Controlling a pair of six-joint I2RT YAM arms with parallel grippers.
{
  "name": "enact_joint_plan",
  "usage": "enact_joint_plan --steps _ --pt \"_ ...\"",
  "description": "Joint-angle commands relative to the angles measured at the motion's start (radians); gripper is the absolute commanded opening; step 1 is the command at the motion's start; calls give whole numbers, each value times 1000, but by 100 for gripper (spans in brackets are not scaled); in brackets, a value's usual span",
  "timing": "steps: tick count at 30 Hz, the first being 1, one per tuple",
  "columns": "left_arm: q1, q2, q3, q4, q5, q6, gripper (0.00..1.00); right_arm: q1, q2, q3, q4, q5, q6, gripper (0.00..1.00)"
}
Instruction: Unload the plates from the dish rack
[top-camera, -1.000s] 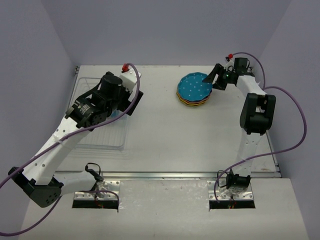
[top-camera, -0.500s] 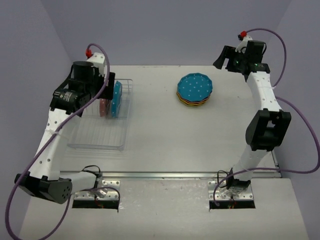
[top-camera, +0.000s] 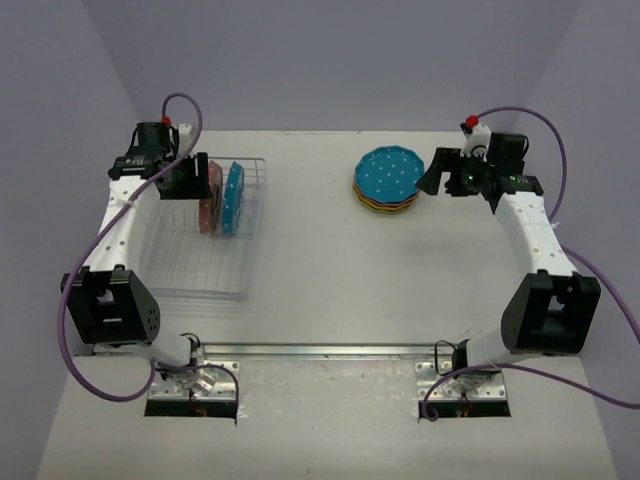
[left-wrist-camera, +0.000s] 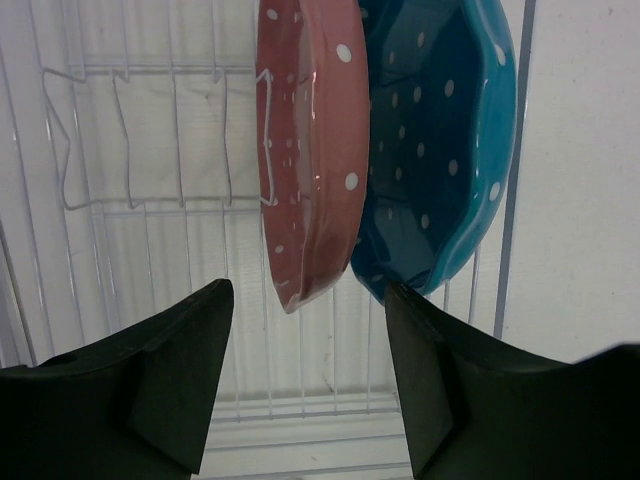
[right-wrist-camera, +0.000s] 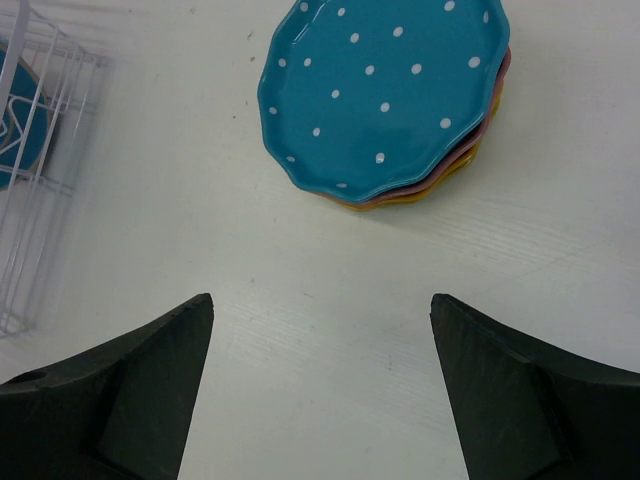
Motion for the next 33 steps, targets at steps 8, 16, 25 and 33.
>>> enact_joint_plan --steps 8,16,25,33 --pt "4 108 -11 157 13 9 54 4 -76 -55 46 -60 -26 89" --pt "-17 140 -57 263 -58 64 50 3 -75 -67 51 -77 -13 89" --pt "-17 161 -50 276 -42 57 24 4 -77 -64 46 -89 -5 89" --pt "-17 147 45 217 -31 43 0 4 -84 -53 35 -113 18 89"
